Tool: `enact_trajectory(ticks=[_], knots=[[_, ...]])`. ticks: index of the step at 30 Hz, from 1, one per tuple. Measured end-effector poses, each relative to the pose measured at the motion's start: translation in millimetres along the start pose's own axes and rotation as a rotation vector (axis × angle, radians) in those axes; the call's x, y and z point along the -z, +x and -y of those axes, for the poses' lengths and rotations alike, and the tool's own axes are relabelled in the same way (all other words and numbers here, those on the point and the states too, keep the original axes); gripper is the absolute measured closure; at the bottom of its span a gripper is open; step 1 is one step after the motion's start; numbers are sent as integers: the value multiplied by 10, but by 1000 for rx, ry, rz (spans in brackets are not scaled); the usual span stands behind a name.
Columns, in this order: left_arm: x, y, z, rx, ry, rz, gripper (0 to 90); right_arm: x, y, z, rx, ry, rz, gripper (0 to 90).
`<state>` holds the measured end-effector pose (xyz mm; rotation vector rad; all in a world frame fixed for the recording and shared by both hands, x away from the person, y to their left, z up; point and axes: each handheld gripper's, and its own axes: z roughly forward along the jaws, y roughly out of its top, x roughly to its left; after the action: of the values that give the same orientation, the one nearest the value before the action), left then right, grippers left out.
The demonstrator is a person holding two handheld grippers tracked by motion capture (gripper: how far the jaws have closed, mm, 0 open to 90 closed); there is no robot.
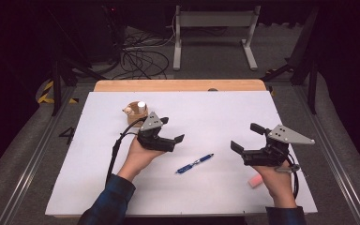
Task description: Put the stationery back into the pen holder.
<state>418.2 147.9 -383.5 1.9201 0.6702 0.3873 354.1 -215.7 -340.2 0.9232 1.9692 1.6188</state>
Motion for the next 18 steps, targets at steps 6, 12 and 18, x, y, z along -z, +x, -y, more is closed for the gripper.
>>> enact_trajectory(ticks=[6,12,18], knots=[[-73,-97,18,-1,47,54,154,-2,-5,-9,0,-2,5,0],[-166,-226,36,-3,96,90,205,31,-10,-29,4,-11,17,0],[-258,-343,59,-9,124,105,243,40,-7,-21,6,-2,21,2]])
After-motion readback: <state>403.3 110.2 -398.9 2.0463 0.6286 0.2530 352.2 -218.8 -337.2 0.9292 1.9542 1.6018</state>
